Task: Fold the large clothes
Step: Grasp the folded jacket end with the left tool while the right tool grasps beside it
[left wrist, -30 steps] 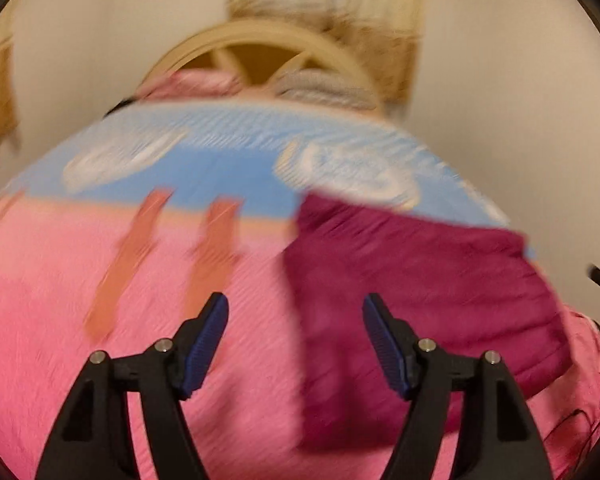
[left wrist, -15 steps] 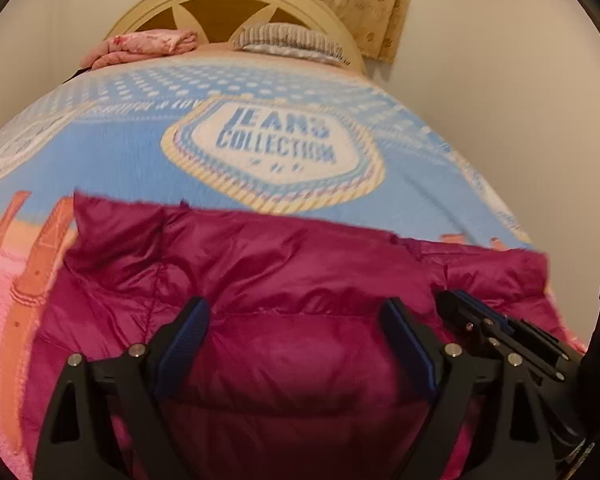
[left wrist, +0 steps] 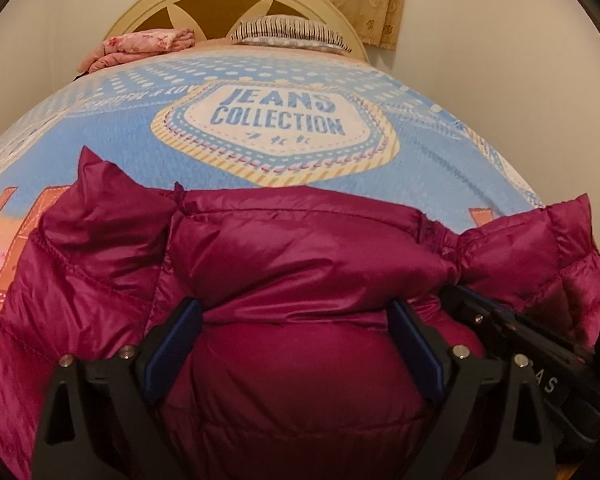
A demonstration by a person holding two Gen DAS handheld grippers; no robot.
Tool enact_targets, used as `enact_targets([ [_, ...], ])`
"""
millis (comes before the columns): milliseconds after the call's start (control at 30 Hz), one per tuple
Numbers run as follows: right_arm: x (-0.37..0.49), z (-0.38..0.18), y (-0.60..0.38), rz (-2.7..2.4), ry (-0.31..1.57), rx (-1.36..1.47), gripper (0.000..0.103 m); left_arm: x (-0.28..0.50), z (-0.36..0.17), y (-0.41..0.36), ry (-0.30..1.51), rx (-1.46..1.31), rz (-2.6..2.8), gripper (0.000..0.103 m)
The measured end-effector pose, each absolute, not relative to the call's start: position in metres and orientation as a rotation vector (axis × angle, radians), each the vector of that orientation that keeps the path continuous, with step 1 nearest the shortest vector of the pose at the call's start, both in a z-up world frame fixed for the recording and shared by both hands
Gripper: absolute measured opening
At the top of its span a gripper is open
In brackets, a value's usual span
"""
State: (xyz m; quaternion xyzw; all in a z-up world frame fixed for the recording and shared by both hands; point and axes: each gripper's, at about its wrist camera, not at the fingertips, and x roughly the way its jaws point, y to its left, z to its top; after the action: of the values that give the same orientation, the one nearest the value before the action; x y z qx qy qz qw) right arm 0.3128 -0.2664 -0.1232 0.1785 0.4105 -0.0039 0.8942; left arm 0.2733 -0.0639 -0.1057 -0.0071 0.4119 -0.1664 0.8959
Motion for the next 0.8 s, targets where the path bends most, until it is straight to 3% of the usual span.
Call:
enact_targets([
  [267, 0.285, -0.088, -0.263, -0.016, 0.811, 0.394, 0.006, 0.264, -0.096, -0.059, 0.890, 0.034, -0.369, 0.097],
  [433, 0.225, -0.060, -0.229, 0.025, 0.753, 0.340, 0.006, 0.222, -0.057, -0.009, 0.773, -0.017, -0.348, 0.097],
  [800, 0.222, -0.117, -0.191, -0.018, 0.798, 0.266, 0.005, 0.141, -0.066, 0.096, 0.709, -0.222, -0.187, 0.098],
])
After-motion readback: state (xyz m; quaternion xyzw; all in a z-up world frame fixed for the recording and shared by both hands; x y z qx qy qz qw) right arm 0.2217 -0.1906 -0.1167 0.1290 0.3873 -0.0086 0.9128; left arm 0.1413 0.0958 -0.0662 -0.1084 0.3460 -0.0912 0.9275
